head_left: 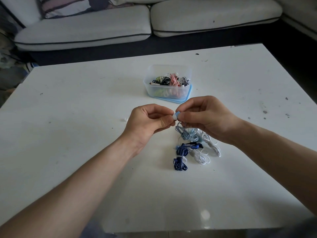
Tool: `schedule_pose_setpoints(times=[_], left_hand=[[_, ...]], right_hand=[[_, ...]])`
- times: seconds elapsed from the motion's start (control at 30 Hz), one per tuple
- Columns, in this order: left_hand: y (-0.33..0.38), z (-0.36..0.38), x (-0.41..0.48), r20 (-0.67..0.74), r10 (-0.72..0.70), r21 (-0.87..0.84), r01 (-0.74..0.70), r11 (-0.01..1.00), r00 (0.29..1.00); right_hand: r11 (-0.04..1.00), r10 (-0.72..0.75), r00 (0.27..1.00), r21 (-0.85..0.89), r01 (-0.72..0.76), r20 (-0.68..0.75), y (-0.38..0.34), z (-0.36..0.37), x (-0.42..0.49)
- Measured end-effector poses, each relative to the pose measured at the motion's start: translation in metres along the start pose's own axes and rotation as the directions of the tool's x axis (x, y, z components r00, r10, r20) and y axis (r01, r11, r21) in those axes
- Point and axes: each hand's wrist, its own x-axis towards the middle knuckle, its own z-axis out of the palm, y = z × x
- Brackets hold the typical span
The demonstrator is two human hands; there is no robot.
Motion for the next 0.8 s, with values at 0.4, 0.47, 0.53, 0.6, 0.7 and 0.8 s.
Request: schedule_pose_setpoints(times=[0.4,0.47,0.53,0.6,0.7,0.8], left_hand=[[-0.004,0.004,-0.002,-0.068,0.036,0.018,-0.035,0.999,0.997],[-0.006,0.004,-0.002,-0.075,0.034,0.007,-0.034,0.999,0.997],[-0.008,0.005,-0.002,-0.082,0.033,0.013,-0.032,0.999,0.996],[-0.009,0.005,-0.002,-0.090,0.035,0.027,-0.032,0.999,0.995],[-0.011,0.006,-0.002,-0.105,0.036,0.045,-0.031,0.998,0.994],[-0.010,0.005,-0.003,-0.090,0.022,0.028,-0.019,0.999,0.996]], right_hand=[[0.992,-0.080,0.979,-0.109,0.061,-0.185,0.006,0.009,-0.001],[0.991,-0.085,0.975,-0.122,0.060,-0.204,0.008,0.010,-0.002],[0.989,-0.087,0.971,-0.139,0.057,-0.222,0.009,0.011,-0.002],[0.988,-0.092,0.967,-0.146,0.059,-0.238,0.010,0.011,-0.002],[0.986,-0.105,0.959,-0.151,0.066,-0.263,0.013,0.012,-0.002],[0.991,-0.086,0.966,-0.121,0.058,-0.243,0.013,0.012,-0.002]])
